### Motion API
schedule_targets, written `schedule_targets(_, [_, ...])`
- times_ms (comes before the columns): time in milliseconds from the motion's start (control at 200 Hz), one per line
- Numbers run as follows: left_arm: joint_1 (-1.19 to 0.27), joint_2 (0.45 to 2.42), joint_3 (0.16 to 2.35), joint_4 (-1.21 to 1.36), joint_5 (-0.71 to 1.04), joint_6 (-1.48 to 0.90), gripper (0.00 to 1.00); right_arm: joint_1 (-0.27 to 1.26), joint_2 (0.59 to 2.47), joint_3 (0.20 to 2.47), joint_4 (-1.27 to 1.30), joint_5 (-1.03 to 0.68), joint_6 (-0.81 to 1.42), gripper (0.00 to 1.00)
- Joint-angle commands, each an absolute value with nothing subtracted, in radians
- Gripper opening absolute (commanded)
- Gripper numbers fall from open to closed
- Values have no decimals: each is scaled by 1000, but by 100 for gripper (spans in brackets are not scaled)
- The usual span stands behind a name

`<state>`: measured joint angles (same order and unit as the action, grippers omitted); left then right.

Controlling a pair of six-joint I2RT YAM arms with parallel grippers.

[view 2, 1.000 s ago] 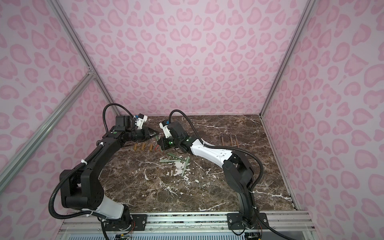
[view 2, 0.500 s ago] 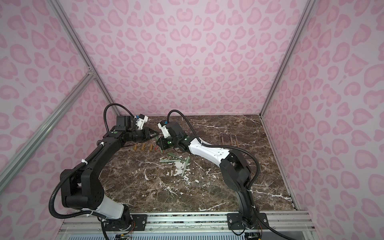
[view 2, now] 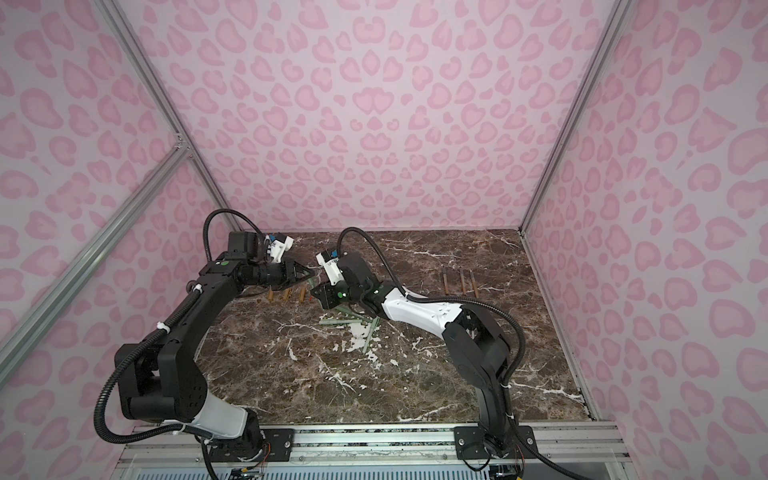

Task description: Open the pen caps

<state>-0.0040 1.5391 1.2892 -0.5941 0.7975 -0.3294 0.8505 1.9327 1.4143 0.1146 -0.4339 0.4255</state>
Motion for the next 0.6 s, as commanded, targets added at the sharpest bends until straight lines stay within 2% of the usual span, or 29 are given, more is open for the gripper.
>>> schedule_targets(0, [39,1523,1338,-467,742,-323,4,850,1912,1307,-94,-406,425,0])
schedule_targets(355, [51,1509,1322,-518,637,-229,4,790,1830,1238,-101,-383,409,0])
schedule_targets(595, [52,1458,1185,-569,384,-48,4,687,1785,1239,-164,-343,385,0])
